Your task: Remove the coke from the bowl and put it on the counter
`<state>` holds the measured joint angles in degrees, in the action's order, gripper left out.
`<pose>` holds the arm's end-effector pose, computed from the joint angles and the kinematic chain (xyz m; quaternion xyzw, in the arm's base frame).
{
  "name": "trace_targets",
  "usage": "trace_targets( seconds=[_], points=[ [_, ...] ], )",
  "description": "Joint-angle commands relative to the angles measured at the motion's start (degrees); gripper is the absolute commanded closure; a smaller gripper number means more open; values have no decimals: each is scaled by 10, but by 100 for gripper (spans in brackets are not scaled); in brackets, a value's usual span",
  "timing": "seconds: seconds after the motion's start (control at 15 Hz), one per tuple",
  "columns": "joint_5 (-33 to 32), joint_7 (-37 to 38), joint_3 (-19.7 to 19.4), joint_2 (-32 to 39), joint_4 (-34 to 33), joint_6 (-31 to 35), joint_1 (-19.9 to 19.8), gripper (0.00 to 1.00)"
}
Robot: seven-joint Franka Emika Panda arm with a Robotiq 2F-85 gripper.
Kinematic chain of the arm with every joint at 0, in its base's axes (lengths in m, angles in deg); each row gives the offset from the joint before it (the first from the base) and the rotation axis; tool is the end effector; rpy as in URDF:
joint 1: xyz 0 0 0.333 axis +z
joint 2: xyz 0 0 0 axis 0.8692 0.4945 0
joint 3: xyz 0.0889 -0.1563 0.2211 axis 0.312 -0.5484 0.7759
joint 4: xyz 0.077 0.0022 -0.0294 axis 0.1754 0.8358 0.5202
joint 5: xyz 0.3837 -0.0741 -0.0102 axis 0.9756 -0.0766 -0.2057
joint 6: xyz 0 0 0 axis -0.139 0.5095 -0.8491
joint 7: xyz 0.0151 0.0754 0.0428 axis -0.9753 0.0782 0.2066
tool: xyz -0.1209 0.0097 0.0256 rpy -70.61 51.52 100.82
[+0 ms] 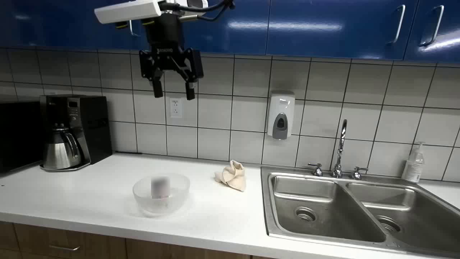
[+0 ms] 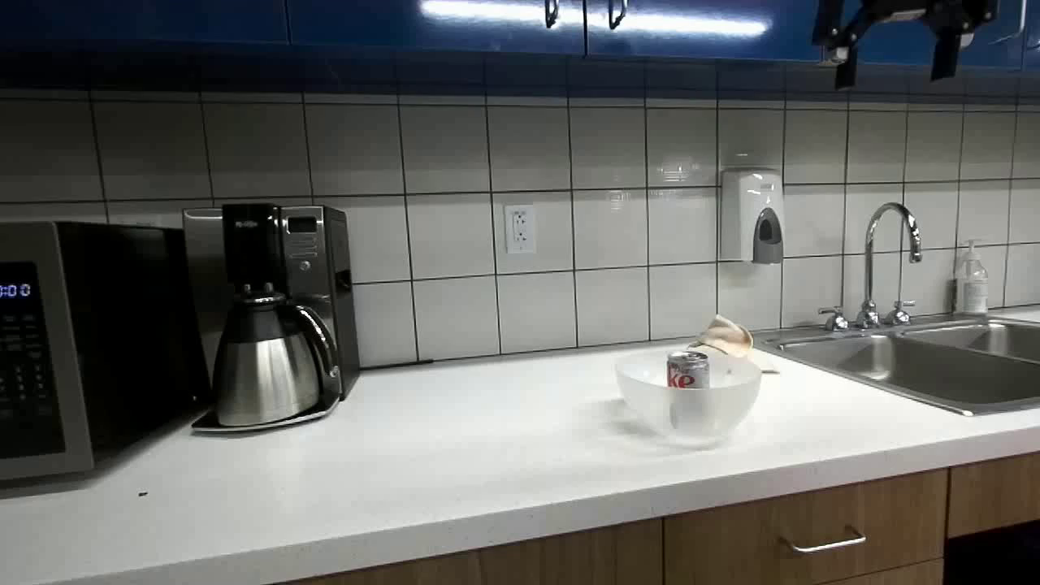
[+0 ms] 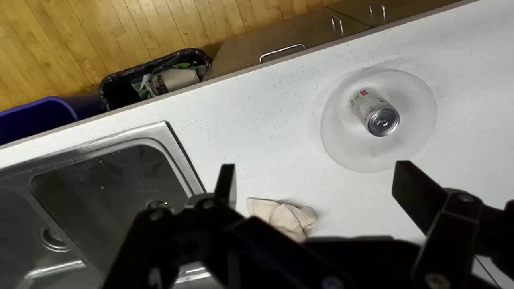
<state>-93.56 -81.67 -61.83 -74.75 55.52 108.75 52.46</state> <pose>0.3846 -0.1107 0.5246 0.9898 -0.1140 0.0814 0.0263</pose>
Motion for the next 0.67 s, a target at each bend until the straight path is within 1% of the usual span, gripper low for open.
trace_targets(
  seconds=[0.0, 0.27, 0.6],
  points=[
    [0, 0, 0, 1, -1, -1, -1, 0],
    [0, 0, 0, 1, -1, -1, -1, 0],
    [8, -16, -2, -5, 45, 70, 12, 0]
  ],
)
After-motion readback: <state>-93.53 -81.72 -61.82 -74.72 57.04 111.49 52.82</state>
